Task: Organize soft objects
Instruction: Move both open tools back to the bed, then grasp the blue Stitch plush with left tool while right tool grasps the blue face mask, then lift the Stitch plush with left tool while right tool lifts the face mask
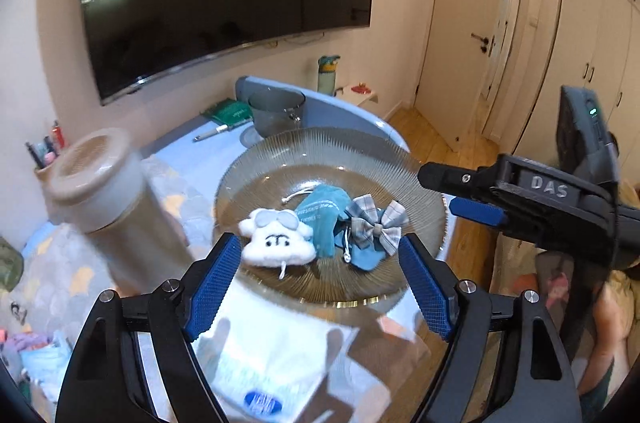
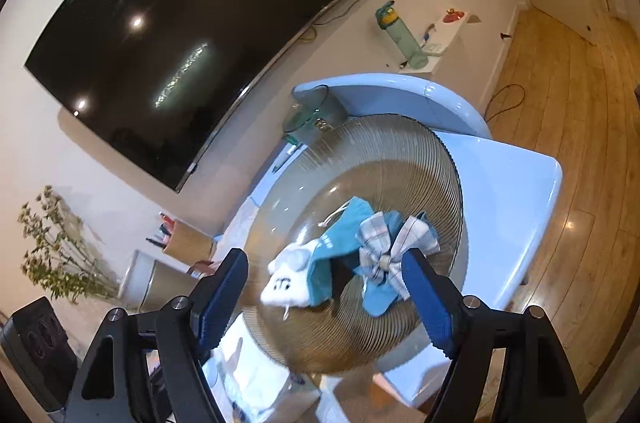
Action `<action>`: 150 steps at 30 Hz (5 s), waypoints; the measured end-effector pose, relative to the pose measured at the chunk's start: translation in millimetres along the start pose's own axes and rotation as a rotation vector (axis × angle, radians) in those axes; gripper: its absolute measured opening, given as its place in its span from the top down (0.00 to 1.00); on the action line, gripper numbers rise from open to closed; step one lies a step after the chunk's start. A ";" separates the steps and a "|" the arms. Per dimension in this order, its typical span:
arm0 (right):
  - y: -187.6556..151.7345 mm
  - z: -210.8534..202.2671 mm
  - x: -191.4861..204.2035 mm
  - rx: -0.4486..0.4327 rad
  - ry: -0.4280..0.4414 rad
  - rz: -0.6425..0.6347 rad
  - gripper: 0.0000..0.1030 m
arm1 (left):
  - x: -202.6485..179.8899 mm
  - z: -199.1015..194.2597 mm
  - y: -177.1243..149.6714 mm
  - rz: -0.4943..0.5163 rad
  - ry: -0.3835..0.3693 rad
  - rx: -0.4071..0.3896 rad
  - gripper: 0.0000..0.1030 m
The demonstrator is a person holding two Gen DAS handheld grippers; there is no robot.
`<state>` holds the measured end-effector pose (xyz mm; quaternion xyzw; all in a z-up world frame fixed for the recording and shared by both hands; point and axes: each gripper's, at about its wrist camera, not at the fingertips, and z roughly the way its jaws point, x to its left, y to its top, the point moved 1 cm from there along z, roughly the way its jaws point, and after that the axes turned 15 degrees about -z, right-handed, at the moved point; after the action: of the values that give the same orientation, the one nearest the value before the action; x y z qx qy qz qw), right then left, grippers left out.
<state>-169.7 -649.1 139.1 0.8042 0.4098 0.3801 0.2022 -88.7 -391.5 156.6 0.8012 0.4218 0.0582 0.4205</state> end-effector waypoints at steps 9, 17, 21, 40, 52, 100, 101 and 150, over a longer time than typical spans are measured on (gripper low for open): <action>-29.6 -20.3 47.2 0.032 0.113 -0.086 0.24 | 57.5 -80.5 -25.1 -0.096 0.120 -0.161 0.14; -55.7 -12.6 97.1 0.117 0.272 -0.151 0.24 | 142.8 -126.4 -73.7 -0.222 0.338 -0.244 0.14; -68.6 0.4 129.8 0.155 0.346 -0.203 0.20 | 197.4 -142.5 -99.9 -0.344 0.415 -0.221 0.14; -201.6 135.3 314.8 0.274 0.345 -0.675 0.18 | 343.6 -147.8 -177.5 -0.573 0.619 -0.193 0.14; -219.8 163.1 316.2 0.246 0.269 -0.745 0.18 | 356.8 -146.0 -183.0 -0.626 0.562 -0.198 0.14; -185.0 204.1 362.6 0.211 0.327 -0.865 0.69 | 393.7 -86.8 -65.3 -0.318 0.471 -0.083 0.60; -182.8 199.4 362.8 0.195 0.330 -0.860 0.69 | 393.8 -98.7 -63.4 -0.344 0.448 -0.109 0.60; -249.5 148.3 296.6 0.458 0.220 -0.817 0.25 | 348.5 -141.4 -178.7 -0.211 0.477 0.192 0.04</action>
<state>-69.3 -264.7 19.1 0.5561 0.7845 0.2520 0.1080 -41.9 1.3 26.8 0.7526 0.5937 0.1607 0.2353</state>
